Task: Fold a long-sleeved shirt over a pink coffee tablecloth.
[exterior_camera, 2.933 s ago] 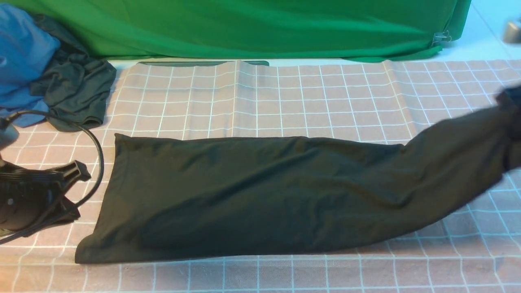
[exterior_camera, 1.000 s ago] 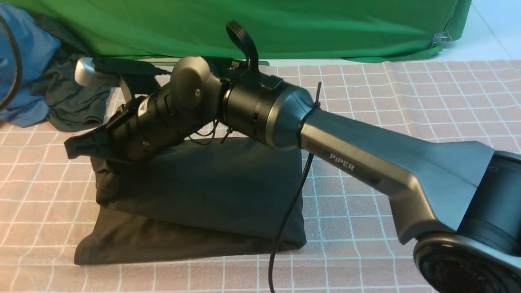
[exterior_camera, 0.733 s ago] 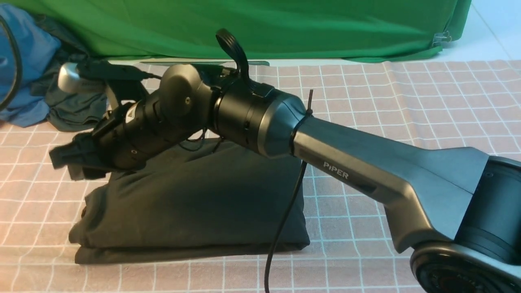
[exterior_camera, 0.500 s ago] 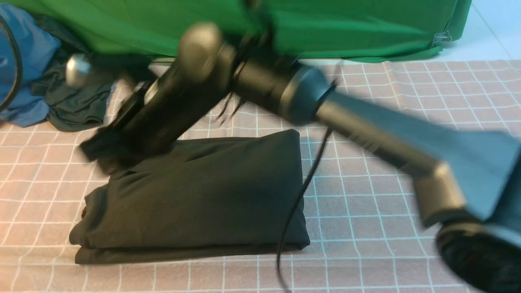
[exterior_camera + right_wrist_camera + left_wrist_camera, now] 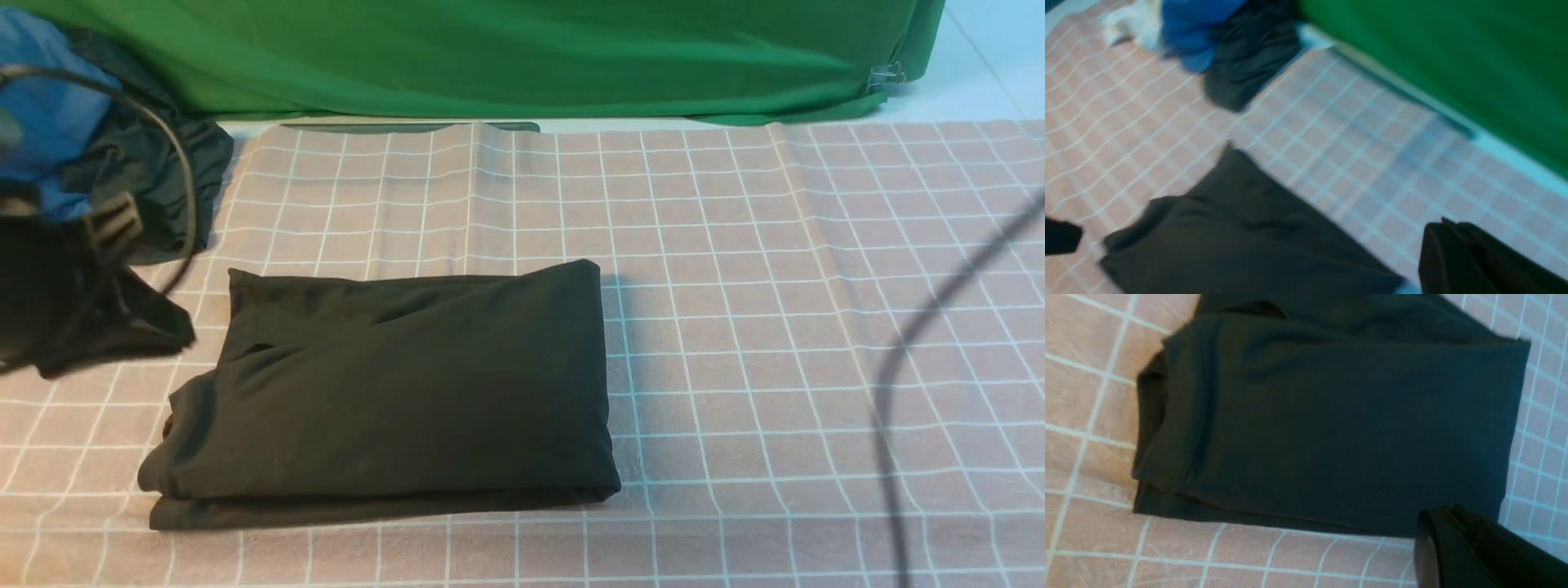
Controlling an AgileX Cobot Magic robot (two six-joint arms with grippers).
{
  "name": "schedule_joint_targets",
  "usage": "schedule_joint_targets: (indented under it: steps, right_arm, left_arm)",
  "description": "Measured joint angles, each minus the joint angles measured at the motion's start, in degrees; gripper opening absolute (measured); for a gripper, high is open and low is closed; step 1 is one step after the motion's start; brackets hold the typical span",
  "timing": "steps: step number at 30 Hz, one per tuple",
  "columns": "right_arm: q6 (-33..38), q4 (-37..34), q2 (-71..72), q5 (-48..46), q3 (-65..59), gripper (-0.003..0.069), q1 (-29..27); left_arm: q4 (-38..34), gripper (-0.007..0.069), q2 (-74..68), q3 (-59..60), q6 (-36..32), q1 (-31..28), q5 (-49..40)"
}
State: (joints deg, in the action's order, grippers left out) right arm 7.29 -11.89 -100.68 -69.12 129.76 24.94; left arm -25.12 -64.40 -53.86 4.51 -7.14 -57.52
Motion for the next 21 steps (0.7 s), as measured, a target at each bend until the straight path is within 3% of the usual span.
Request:
schedule_joint_targets:
  steps: [6,10,16,21]
  right_arm:
    - [-0.4,11.2,20.1,0.4,-17.0,0.0038,-3.8]
    - [-3.9,16.9,32.4,5.7,-30.2,0.0038,-4.3]
    - [-10.5,18.8,52.8,21.1,-51.1,0.0038,-4.3]
    - [-16.4,19.0,55.7,18.7,-59.1,0.0038,-4.3]
  left_arm:
    - [0.6,0.0013,0.0,1.8,-0.8,4.0,1.3]
    - [0.6,0.0013,0.0,1.8,-2.2,4.9,1.5]
    - [0.6,0.0013,0.0,1.8,-2.4,5.0,1.6]
    - [0.6,0.0013,0.0,1.8,-2.8,5.0,1.2]
